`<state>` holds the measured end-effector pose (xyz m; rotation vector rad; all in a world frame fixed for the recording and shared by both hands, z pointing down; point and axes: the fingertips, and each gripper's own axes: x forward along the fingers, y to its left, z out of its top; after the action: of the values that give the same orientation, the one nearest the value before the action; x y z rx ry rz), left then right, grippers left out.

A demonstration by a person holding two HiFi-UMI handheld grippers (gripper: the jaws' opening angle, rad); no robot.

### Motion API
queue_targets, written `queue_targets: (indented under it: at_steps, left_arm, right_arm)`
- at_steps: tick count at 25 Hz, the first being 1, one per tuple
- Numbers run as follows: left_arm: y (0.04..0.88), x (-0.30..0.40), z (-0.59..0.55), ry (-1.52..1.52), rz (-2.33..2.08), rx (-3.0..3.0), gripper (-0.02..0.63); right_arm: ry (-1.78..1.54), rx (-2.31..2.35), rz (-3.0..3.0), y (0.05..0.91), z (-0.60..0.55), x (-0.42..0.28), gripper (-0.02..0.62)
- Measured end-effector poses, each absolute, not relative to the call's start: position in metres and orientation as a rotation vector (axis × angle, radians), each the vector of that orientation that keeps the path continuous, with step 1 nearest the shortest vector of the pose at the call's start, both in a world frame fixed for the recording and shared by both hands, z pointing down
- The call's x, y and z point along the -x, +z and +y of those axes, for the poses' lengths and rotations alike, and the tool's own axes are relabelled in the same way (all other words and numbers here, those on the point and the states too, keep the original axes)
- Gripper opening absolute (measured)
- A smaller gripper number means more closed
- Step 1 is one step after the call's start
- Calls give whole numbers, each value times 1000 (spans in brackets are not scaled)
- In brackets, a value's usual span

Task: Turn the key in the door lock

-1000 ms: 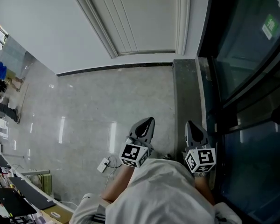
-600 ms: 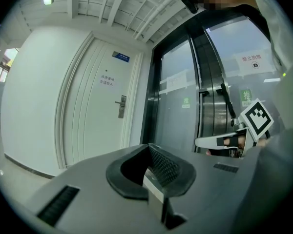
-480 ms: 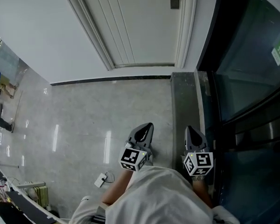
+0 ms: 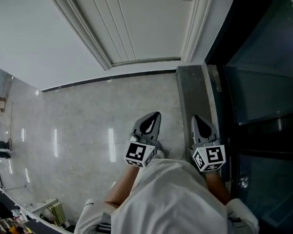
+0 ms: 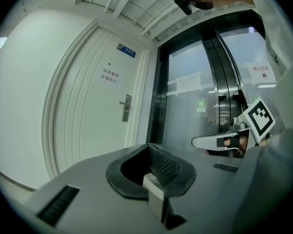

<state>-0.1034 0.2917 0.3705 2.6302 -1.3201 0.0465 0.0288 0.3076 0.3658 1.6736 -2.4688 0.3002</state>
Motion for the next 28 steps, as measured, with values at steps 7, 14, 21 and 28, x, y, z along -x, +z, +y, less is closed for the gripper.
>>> queue_targets:
  at_steps: [7,14,21,28]
  left_arm:
    - [364,113,243,55,-1241,-2693,9]
    - [373,97,257,107,-1123,-2715,9]
    - [391,70,199,112,-1177,-2693,9]
    - [379,74,172,92,-1265,-2694,9]
  right_arm:
    - [311,-1581,-2666,342,253,-9,2]
    - [430,-1609,-2583,344,252,-39,2]
    - [405,-1526,-2587,364,193,-69,2]
    - [361,-1495,-2619,359,171,-64,2]
